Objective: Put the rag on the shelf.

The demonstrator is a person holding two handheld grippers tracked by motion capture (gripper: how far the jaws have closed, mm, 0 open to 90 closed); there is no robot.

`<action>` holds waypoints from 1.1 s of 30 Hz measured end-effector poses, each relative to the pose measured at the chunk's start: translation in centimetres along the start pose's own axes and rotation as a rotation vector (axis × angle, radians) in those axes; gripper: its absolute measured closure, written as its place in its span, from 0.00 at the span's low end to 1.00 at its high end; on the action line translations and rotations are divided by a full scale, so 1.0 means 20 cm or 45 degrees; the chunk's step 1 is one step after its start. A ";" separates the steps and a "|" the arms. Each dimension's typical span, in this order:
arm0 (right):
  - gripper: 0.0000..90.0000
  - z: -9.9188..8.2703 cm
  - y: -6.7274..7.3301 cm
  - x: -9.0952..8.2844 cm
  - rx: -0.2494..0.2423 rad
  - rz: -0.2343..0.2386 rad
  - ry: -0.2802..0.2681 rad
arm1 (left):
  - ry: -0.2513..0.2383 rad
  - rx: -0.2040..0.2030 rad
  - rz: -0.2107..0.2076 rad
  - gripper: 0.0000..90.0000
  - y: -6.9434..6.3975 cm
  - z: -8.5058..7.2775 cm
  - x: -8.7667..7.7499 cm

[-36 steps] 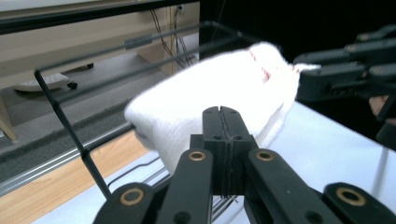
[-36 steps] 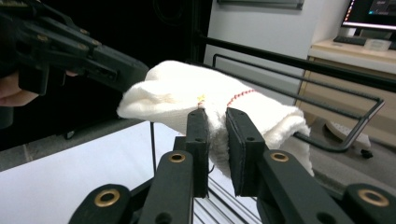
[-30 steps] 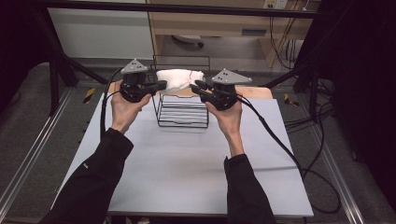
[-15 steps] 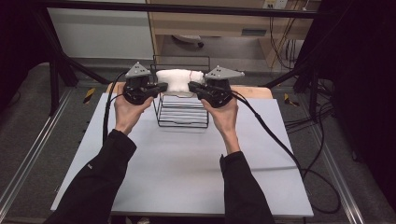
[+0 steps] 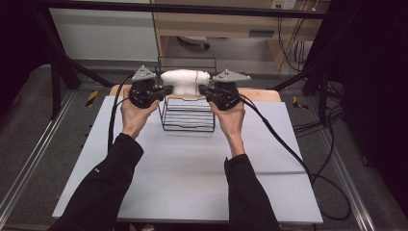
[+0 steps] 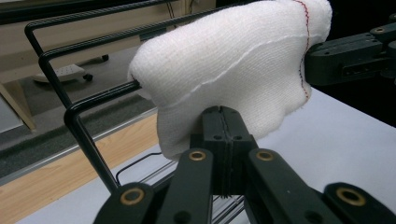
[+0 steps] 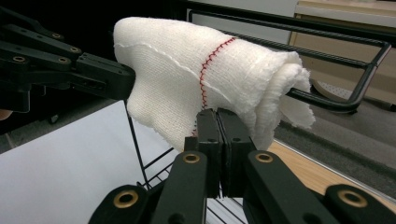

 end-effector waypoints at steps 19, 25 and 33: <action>0.64 0.06 0.05 -0.23 0.028 0.073 -0.010 | 0.058 0.002 -0.038 0.64 -0.03 -0.04 -0.17; 0.43 0.00 0.01 -0.31 0.054 0.065 0.020 | 0.091 0.016 -0.036 0.51 -0.02 -0.13 -0.23; 0.19 -0.15 -0.05 -0.40 0.082 0.049 0.072 | 0.134 0.015 -0.010 0.34 0.01 -0.31 -0.31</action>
Point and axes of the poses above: each handheld gripper's, and its own axes: x roughly forward along the jaws, z roughly out of its top, y roughly to its left, the point moved 10 cm from there along x, roughly forward along the jaws, and after that the axes turned 3 degrees about -y, right-handed, at the moved point
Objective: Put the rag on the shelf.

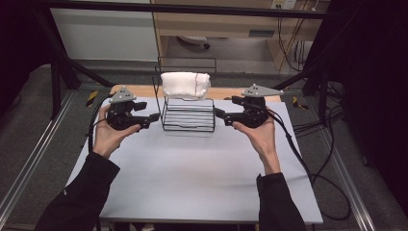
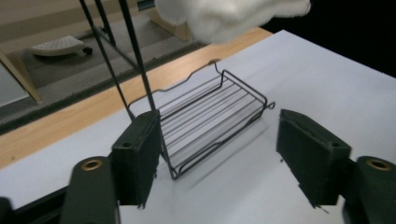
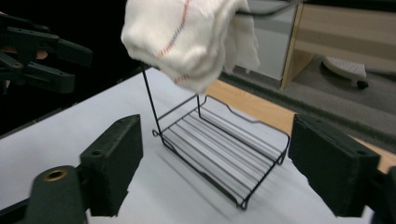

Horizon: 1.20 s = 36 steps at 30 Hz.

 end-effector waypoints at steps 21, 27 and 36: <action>0.05 -0.54 -0.12 -0.17 0.114 -0.005 0.090 | 0.062 -0.071 0.016 0.08 0.04 -0.54 -0.13; 0.04 -0.69 -0.14 -0.21 0.118 -0.006 0.119 | 0.090 -0.081 0.013 0.08 0.05 -0.66 -0.14; 0.02 -0.89 -0.17 -0.27 0.130 -0.021 0.176 | 0.120 -0.080 0.022 0.09 0.05 -0.82 -0.15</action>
Point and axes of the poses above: each handheld gripper's, and its own axes: x roughly forward along the jaws, z roughly out of its top, y roughly to its left, the point moved 10 cm from there along x, roughly forward along the jaws, and after that the axes turned 3 degrees about -y, right-handed, at the moved point
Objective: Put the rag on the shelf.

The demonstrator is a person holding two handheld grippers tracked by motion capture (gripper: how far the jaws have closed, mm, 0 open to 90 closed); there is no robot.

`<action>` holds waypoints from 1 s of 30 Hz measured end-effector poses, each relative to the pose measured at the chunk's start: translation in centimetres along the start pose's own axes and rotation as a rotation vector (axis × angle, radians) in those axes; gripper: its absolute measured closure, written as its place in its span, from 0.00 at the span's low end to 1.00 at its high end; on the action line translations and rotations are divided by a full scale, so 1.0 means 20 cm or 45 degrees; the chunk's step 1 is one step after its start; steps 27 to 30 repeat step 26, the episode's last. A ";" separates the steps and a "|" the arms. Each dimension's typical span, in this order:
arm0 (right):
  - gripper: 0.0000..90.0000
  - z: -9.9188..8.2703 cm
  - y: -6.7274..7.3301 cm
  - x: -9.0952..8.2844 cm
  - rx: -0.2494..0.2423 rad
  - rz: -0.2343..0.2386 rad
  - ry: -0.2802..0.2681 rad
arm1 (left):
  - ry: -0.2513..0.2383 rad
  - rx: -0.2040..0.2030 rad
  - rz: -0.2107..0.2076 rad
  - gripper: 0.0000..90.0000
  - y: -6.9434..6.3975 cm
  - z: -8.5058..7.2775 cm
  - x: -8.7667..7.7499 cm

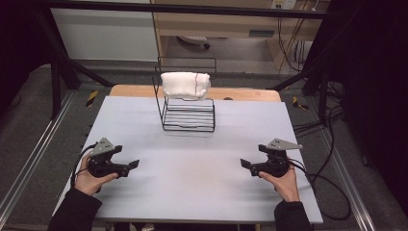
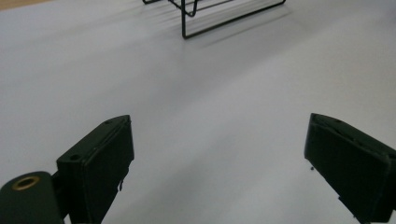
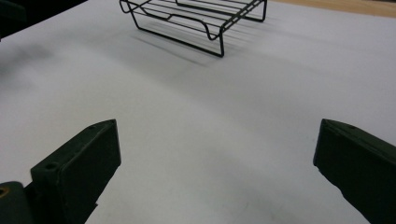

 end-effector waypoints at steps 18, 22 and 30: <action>0.01 -0.21 -0.06 -0.05 0.030 -0.021 0.083 | 0.041 0.039 -0.007 0.09 -0.01 -0.12 0.01; 0.01 -0.21 -0.06 -0.06 0.023 -0.019 0.080 | 0.035 0.038 -0.006 0.09 -0.01 -0.12 0.01; 0.01 -0.21 -0.06 -0.06 0.025 -0.018 0.081 | 0.034 0.027 -0.007 0.09 -0.01 -0.13 0.01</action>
Point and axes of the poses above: each handheld gripper's, and its own axes: x roughly forward along the jaws, z roughly out of its top, y roughly to its left, the point moved 10 cm from there along x, roughly forward along the jaws, and after that the axes turned 3 degrees about -y, right-handed, at the moved point
